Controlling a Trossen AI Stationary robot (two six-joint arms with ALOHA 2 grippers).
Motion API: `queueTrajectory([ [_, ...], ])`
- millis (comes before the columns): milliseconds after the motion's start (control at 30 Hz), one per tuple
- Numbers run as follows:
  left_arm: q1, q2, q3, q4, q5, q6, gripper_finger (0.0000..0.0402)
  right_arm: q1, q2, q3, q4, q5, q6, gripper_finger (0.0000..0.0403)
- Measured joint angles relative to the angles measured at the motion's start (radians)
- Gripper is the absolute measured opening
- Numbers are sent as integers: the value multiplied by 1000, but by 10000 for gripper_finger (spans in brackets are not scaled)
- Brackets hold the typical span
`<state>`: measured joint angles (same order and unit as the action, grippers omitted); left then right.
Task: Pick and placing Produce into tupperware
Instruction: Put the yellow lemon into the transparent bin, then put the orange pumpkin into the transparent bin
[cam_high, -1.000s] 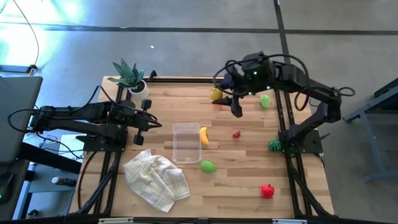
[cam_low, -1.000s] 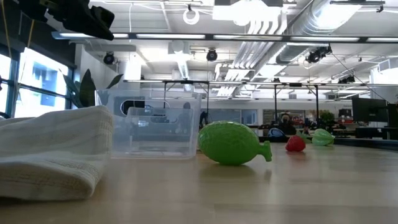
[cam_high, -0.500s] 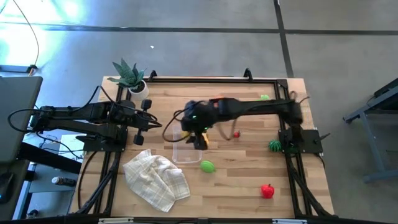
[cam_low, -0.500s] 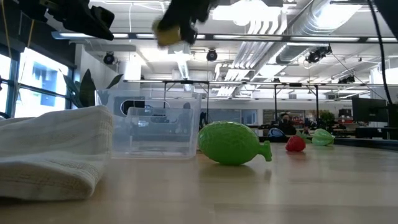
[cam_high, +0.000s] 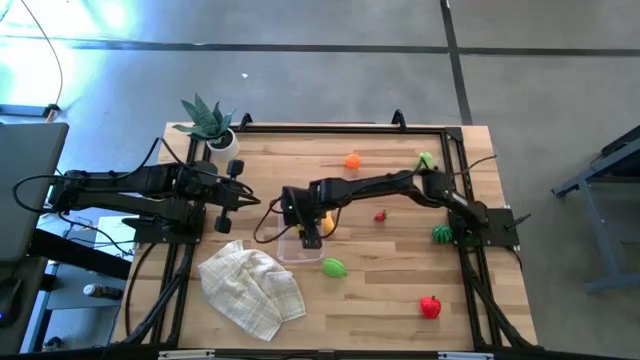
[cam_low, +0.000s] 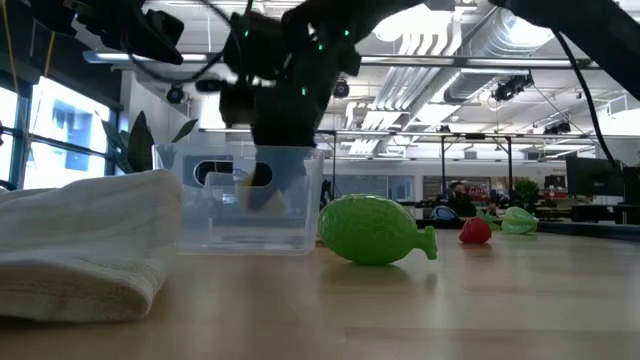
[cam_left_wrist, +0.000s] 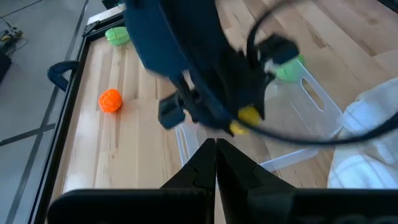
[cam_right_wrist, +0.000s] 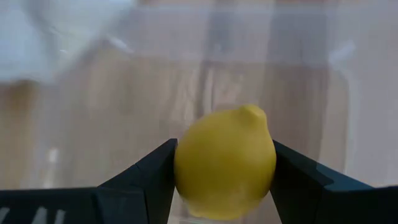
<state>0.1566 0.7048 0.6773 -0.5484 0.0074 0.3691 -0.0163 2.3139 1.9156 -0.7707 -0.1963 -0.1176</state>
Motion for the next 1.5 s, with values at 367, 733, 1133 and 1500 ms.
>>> queueTrajectory([
  [367,0,0,0,0,0,0,3,-5,25,1,-11,136,-98,204],
  [733,0,0,0,0,0,0,3,-4,25,0,-31,168,-177,204],
  [1133,0,0,0,0,0,0,3,-4,25,0,-26,168,-177,207],
  [1500,0,0,0,0,0,0,3,-4,25,0,-26,167,-178,266],
])
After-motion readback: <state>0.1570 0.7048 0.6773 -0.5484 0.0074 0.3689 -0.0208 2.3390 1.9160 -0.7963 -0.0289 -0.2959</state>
